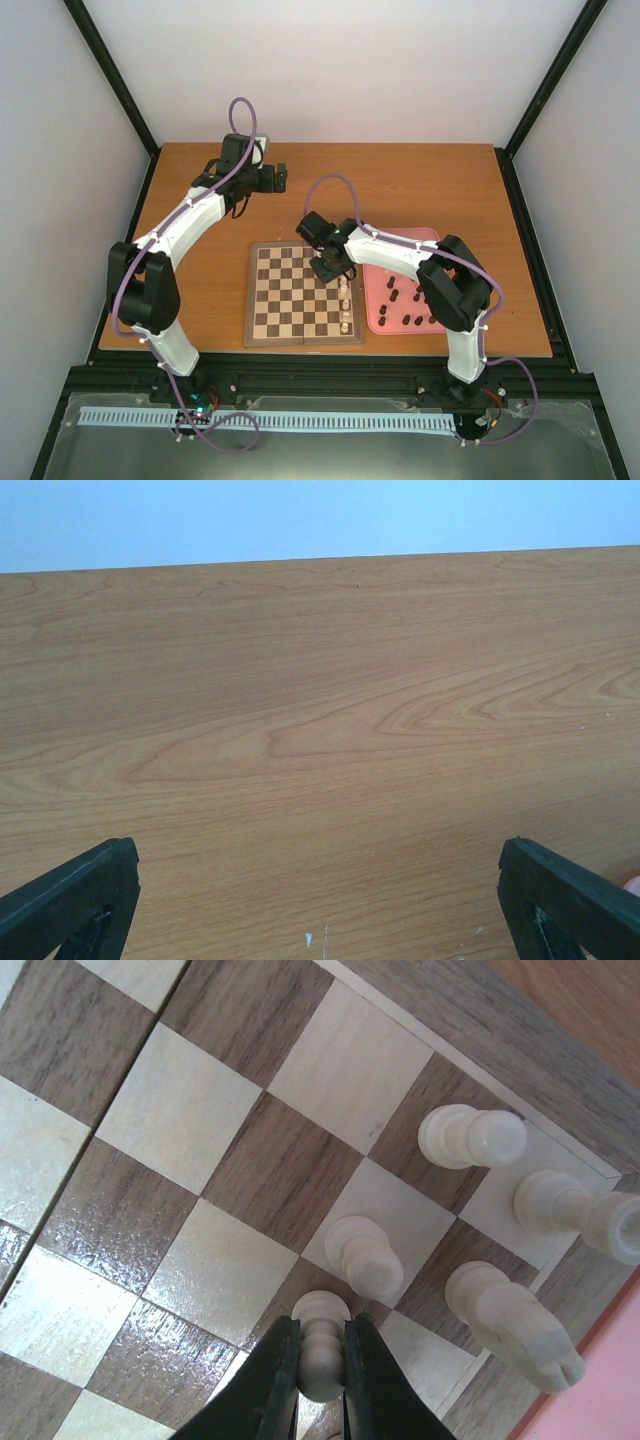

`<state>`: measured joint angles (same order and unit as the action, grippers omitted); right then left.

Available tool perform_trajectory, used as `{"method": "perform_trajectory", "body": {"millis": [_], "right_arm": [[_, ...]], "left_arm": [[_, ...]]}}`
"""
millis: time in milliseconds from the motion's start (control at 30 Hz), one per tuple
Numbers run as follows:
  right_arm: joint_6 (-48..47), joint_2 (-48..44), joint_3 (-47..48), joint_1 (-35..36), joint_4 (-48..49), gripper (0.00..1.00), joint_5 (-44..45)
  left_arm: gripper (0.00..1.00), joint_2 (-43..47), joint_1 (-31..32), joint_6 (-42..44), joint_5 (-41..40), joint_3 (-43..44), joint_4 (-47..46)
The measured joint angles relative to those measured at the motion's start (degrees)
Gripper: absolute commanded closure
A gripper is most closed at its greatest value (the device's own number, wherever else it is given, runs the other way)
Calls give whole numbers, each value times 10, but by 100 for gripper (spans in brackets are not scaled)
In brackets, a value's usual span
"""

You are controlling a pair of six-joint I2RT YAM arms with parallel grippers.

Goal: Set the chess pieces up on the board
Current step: Place the chess piece on the chessboard.

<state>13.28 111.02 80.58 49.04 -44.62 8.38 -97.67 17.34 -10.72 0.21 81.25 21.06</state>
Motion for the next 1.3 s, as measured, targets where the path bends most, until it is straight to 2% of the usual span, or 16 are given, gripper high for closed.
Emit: {"method": "perform_trajectory", "body": {"millis": [1300], "right_arm": [[0,0,-1,-3,-9,87,-5]], "left_arm": [[0,-1,0,0,0,1,0]]}}
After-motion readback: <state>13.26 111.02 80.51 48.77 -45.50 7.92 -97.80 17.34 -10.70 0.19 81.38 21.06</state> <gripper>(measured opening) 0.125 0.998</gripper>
